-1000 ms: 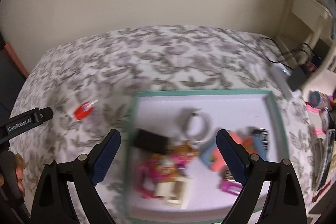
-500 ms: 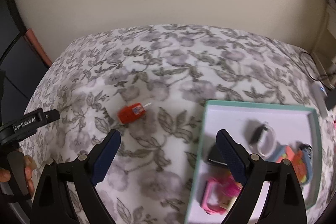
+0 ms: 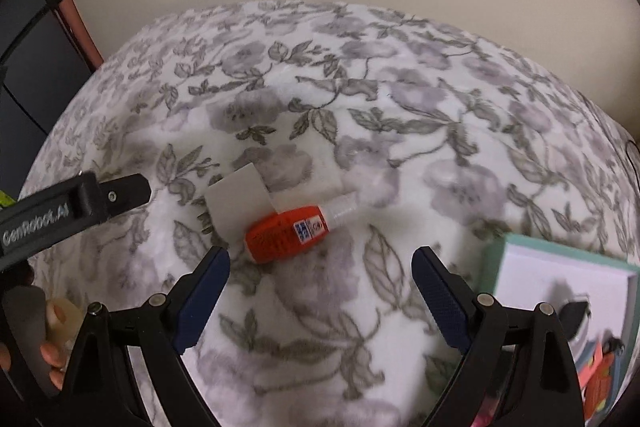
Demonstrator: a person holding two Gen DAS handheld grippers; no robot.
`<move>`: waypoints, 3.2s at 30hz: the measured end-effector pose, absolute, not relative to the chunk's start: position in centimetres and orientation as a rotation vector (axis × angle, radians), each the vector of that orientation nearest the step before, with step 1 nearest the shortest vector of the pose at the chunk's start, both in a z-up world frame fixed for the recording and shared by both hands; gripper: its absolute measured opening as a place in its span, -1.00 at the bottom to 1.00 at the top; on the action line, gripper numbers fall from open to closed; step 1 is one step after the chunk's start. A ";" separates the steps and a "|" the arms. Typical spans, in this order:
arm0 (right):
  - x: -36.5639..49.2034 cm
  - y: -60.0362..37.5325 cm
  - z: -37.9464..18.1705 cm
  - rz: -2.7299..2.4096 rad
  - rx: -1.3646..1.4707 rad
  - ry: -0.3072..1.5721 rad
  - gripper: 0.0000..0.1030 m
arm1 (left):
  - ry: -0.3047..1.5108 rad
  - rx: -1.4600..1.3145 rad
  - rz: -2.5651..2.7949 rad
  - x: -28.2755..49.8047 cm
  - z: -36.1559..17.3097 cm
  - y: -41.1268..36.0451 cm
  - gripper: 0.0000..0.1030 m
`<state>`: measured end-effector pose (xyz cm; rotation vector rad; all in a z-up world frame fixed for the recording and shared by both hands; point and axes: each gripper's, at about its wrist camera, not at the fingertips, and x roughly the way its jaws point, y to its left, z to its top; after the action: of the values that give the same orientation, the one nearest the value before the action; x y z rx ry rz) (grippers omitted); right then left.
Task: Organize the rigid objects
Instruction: 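Grasp the white plug adapter with the left gripper while the right gripper grasps the red glue bottle, then carry the plug adapter and glue bottle with both grippers over the tray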
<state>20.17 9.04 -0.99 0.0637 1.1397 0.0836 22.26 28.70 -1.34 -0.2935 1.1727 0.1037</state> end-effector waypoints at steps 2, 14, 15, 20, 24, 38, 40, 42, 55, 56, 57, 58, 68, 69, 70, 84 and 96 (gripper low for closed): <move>21.0 9.3 -1.8 0.096 0.046 1.165 0.80 | 1.182 -0.302 0.096 22.6 -2.0 28.8 1.00; 22.9 10.8 -3.7 0.152 -0.082 1.199 0.78 | 1.200 -0.374 0.033 23.7 -3.5 28.4 1.00; 23.0 10.9 -3.7 0.160 -0.087 1.196 0.75 | 1.201 -0.376 0.028 23.7 -3.5 28.2 1.00; 23.5 11.4 -3.9 0.183 -0.111 1.209 0.52 | 1.203 -0.367 0.004 23.8 -3.6 27.5 1.00; 23.4 11.2 -3.9 0.197 -0.104 1.206 0.52 | 1.195 -0.364 -0.012 23.9 -3.5 26.9 1.00; 23.6 6.6 -1.6 0.127 -0.062 1.188 0.52 | 1.179 -0.312 -0.071 25.2 -3.9 22.8 0.98; 23.7 6.1 -1.3 0.119 -0.064 1.183 0.52 | 1.179 -0.301 -0.078 25.4 -4.1 22.3 0.95; 23.7 5.6 -1.2 0.114 -0.064 1.181 0.52 | 1.181 -0.290 -0.083 25.6 -4.4 21.7 0.90; 23.3 4.1 -1.2 0.099 -0.038 1.177 0.52 | 1.169 -0.220 -0.079 25.3 -4.7 20.7 0.07; 23.2 4.1 -1.1 0.096 -0.036 1.176 0.52 | 1.168 -0.221 -0.080 25.3 -4.6 20.7 0.07; 23.0 4.0 -1.0 0.093 -0.033 1.175 0.52 | 1.173 -0.220 -0.078 25.2 -4.4 20.6 0.05; 22.8 3.9 -0.8 0.091 -0.028 1.173 0.52 | 1.176 -0.220 -0.079 25.0 -4.4 20.6 0.04; 19.8 2.4 2.1 0.070 0.035 1.141 0.52 | 1.192 -0.233 -0.092 22.8 -2.3 20.3 -0.04; 19.4 2.3 2.4 0.068 0.042 1.137 0.52 | 1.192 -0.234 -0.095 22.5 -1.9 20.1 -0.04; 18.9 2.2 2.8 0.068 0.046 1.133 0.52 | 1.192 -0.236 -0.097 22.3 -1.6 20.0 -0.04; 9.6 -2.8 6.8 -0.092 0.195 1.086 0.52 | 1.144 -0.206 -0.212 15.3 5.5 15.5 -0.04; 1.2 -8.2 4.0 -0.298 0.345 1.150 0.52 | 1.172 -0.045 -0.372 7.2 4.9 8.3 -0.04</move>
<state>1.15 -8.24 3.98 0.3446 1.1500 -0.2979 7.17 8.29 4.85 -0.0455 1.1718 -0.3720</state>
